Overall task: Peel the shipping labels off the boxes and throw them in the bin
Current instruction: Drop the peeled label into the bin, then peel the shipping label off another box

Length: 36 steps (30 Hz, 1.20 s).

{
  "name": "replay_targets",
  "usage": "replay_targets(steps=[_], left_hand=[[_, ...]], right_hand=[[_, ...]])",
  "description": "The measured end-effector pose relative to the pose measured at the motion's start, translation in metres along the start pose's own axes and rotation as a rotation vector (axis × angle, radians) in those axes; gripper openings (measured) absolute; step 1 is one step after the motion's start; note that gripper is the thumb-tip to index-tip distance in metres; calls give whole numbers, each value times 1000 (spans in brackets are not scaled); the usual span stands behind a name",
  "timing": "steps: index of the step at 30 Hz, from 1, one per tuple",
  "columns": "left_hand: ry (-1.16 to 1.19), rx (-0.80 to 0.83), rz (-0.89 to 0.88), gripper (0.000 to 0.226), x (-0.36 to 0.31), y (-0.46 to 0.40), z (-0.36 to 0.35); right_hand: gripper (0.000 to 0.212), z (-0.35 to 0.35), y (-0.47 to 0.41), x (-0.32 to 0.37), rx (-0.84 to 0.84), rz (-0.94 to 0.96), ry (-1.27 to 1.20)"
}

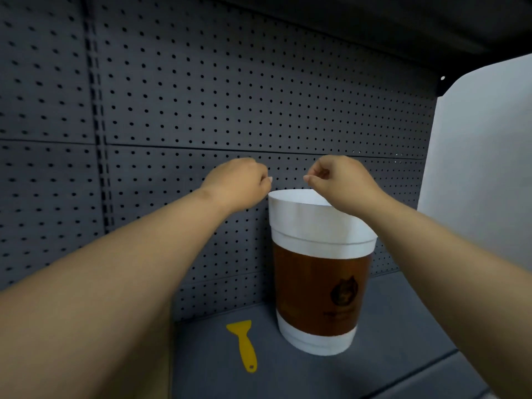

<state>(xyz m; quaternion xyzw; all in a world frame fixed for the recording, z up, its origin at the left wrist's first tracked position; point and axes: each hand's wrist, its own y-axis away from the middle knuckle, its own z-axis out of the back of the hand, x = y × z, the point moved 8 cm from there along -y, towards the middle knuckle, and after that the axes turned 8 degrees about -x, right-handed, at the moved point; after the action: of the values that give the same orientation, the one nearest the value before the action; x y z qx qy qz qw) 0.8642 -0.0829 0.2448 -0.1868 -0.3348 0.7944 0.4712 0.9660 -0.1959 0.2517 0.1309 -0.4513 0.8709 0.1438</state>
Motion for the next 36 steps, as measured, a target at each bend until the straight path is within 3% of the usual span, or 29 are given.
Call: replay_targets(steps=[10, 20, 36], left_hand=[[-152, 18, 128, 36, 27, 120, 70], [-294, 63, 286, 37, 96, 235, 118], [-244, 233, 456, 33, 189, 351, 119]], right_hand=[[14, -6, 83, 76, 130, 50, -123], [19, -66, 157, 161, 377, 150, -158], [13, -192, 210, 237, 592, 104, -86]])
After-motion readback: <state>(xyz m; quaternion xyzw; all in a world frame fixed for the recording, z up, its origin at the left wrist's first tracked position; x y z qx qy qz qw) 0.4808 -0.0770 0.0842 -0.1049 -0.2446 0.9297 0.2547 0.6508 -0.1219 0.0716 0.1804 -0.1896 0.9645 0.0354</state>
